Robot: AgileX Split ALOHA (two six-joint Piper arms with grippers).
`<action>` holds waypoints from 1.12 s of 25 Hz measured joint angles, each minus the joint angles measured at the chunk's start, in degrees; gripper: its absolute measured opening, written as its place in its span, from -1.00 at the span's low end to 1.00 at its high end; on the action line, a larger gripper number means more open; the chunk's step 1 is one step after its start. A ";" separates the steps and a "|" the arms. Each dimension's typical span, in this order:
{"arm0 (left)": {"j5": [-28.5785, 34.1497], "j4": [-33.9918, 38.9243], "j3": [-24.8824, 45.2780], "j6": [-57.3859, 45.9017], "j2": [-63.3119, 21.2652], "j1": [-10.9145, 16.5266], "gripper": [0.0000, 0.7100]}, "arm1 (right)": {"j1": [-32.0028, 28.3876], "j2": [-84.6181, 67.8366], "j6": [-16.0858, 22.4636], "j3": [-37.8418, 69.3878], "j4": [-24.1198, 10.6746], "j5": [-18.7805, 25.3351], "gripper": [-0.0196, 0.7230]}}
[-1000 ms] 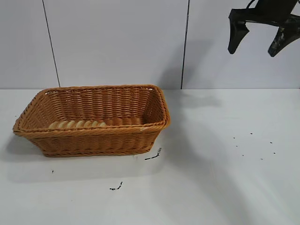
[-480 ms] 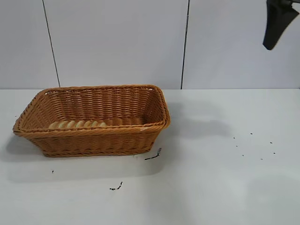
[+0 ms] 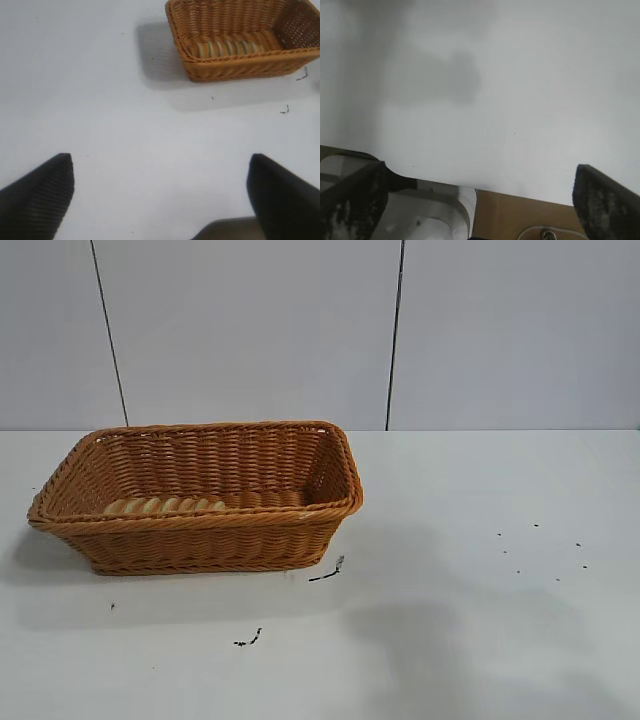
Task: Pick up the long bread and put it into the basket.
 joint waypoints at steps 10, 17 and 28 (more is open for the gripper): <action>0.00 0.00 0.00 0.00 0.00 0.00 0.95 | 0.00 -18.71 1.74 1.75 -0.52 -3.10 0.91; 0.00 0.00 0.00 0.00 0.00 0.00 0.95 | 0.00 -20.05 4.11 2.24 -0.73 -4.06 0.91; 0.00 0.00 0.00 0.00 0.00 0.00 0.95 | 0.38 -21.92 4.23 2.24 -0.67 -4.25 0.91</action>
